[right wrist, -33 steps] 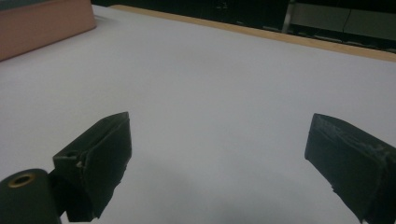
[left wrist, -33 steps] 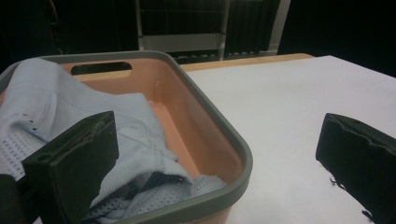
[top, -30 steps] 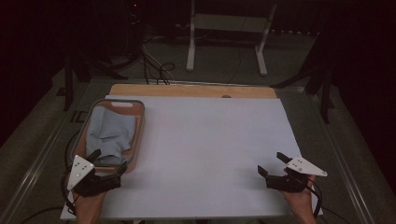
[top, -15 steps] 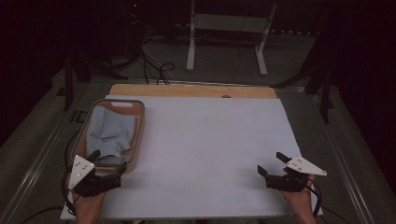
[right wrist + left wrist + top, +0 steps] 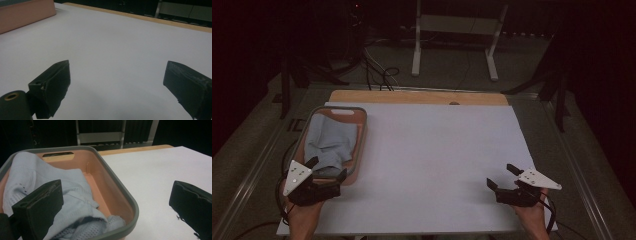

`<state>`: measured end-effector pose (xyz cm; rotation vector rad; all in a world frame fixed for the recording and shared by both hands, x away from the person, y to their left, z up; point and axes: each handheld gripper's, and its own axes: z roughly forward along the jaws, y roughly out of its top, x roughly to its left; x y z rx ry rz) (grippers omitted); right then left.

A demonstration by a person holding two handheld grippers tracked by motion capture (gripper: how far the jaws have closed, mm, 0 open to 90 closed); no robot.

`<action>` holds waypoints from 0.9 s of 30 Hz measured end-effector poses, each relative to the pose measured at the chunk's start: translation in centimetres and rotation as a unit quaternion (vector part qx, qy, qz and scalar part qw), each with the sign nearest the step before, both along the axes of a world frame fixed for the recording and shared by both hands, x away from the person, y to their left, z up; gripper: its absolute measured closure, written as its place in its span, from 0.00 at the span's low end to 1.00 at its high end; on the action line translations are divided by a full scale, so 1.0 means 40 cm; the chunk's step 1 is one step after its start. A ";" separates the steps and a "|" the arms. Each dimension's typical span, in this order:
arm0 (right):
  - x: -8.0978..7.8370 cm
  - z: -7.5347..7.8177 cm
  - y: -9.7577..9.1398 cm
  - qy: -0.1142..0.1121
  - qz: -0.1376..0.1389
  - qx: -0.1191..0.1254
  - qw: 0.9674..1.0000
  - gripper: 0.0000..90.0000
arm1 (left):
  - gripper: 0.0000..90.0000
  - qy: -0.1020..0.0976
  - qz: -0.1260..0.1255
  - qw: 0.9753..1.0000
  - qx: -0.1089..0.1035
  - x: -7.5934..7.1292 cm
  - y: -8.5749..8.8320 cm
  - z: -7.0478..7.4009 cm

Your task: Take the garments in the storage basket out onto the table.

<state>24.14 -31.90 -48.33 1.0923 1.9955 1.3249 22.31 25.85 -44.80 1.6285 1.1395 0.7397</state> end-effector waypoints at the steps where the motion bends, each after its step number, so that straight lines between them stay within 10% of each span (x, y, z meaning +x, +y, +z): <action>1: 0.000 0.000 0.000 0.000 0.000 0.000 1.000 0.08 | 0.00 0.000 0.000 1.000 0.000 0.000 0.000 0.000; 12: -0.001 -0.001 0.002 -0.002 -0.001 -0.001 1.000 0.08 | 0.00 -0.008 0.012 1.000 0.002 0.011 0.034 0.049; 27: 0.001 -0.002 0.004 0.001 -0.002 -0.007 1.000 0.08 | 0.00 0.035 0.023 0.998 0.042 0.065 0.040 0.086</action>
